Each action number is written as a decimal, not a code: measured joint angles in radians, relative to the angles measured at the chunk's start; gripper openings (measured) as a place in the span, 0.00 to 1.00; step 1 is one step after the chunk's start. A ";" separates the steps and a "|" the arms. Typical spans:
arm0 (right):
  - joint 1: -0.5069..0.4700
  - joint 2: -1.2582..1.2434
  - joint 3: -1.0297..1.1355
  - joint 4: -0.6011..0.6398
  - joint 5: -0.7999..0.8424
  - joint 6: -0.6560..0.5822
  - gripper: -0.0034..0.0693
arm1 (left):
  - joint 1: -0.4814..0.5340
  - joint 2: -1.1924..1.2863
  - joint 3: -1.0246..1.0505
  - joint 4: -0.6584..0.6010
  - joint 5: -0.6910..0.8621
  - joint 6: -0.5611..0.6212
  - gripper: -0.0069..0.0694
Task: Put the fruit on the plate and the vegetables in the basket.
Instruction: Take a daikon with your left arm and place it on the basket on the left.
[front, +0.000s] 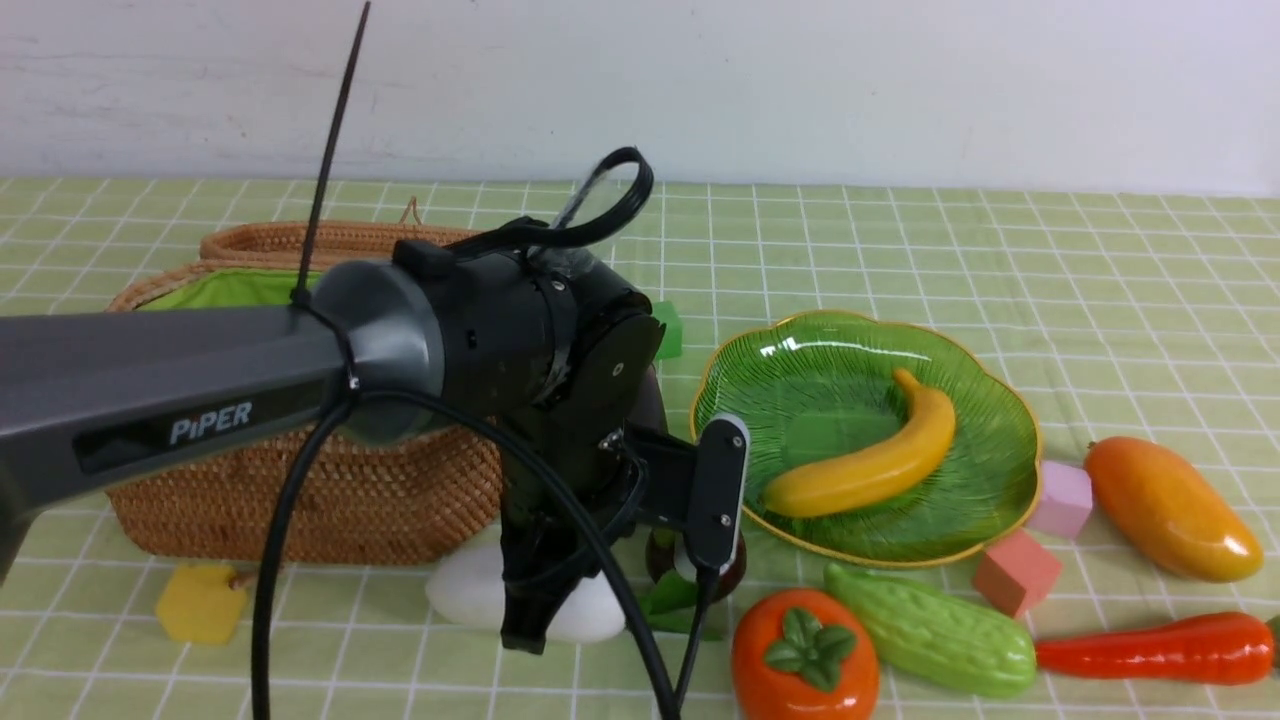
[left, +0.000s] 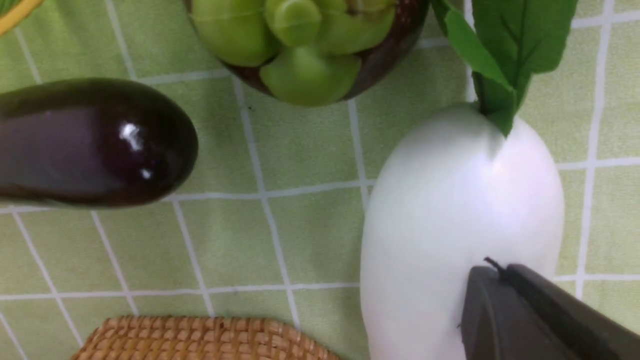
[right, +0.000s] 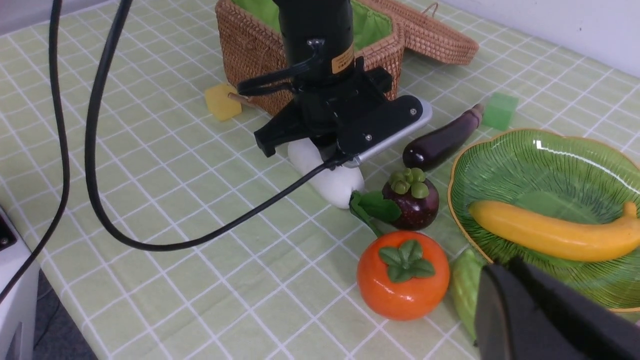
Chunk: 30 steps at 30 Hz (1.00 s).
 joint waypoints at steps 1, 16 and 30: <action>0.000 0.000 0.000 0.000 0.000 0.000 0.03 | 0.000 -0.001 0.000 0.000 0.001 -0.001 0.09; 0.000 0.002 0.000 0.001 0.010 0.000 0.04 | 0.006 -0.097 0.037 -0.111 -0.023 -0.017 0.93; 0.000 0.003 0.000 0.020 0.011 0.000 0.05 | 0.006 -0.083 0.236 -0.062 -0.208 -0.042 0.95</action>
